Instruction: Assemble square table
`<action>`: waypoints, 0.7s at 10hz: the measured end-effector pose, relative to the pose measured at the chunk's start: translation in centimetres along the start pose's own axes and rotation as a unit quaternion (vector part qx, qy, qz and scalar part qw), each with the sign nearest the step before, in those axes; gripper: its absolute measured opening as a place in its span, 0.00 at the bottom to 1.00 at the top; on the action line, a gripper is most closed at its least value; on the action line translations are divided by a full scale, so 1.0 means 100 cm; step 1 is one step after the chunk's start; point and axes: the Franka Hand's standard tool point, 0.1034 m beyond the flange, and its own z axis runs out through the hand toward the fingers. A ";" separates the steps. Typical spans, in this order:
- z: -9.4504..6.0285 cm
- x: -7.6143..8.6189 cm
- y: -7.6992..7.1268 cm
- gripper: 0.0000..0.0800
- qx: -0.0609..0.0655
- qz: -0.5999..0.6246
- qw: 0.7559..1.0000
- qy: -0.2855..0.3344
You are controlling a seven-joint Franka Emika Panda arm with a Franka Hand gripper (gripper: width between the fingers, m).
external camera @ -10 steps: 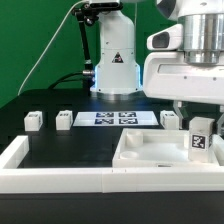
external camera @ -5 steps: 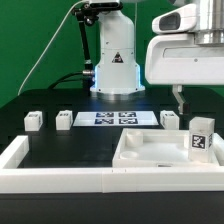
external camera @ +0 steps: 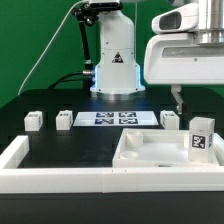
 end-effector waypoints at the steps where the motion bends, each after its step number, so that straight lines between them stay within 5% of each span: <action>1: 0.000 0.000 0.000 0.81 0.000 0.000 1.000 0.000; 4: 0.002 -0.008 0.002 0.81 0.001 -0.003 1.000 0.001; 7: 0.011 -0.057 0.010 0.81 0.008 -0.074 0.997 0.005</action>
Offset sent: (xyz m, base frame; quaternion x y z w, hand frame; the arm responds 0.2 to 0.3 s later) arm -0.0200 0.0000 0.0000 0.0000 0.0000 0.0000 1.0000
